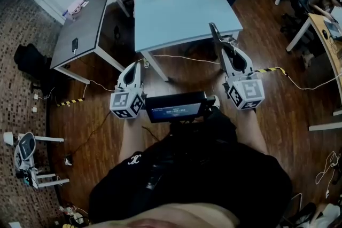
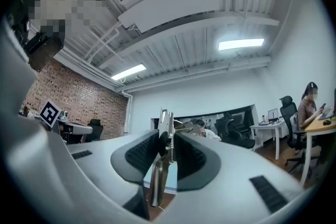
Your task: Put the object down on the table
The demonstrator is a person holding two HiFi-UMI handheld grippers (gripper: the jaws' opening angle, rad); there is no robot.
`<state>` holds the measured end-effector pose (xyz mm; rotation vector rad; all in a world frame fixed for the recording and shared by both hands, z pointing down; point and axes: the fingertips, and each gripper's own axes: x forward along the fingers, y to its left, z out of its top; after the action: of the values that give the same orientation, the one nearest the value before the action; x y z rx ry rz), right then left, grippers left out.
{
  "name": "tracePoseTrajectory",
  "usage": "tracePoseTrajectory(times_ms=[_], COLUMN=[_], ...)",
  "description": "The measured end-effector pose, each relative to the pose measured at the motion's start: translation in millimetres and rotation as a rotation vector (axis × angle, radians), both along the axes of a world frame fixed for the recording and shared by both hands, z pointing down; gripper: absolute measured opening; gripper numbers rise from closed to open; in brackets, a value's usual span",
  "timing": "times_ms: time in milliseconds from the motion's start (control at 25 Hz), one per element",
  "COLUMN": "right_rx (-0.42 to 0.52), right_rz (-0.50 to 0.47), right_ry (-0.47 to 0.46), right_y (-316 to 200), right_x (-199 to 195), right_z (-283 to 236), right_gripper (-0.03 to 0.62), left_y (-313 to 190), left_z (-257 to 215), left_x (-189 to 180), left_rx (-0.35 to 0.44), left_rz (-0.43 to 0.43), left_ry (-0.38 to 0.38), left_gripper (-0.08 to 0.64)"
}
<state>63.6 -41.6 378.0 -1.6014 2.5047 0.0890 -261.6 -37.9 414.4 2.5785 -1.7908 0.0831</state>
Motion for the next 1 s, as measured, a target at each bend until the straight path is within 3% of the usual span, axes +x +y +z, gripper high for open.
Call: tracePoseTrajectory(times_ms=[400, 800, 1000], right_rx=[-0.003, 0.018, 0.019], right_rz=[-0.032, -0.093, -0.131], right_ry=[-0.007, -0.011, -0.001], right_y=[-73, -225, -300], right_x=[-4, 3, 10], right_z=[17, 11, 2], right_gripper=[0.087, 0.087, 0.087], left_y=[-61, -213, -291], left_z=[21, 15, -12], left_x=[-6, 13, 41], left_rx=[-0.027, -0.017, 0.034], left_rz=[-0.038, -0.06, -0.046], left_ry=[-0.002, -0.027, -0.015], left_gripper=[-0.009, -0.009, -0.009])
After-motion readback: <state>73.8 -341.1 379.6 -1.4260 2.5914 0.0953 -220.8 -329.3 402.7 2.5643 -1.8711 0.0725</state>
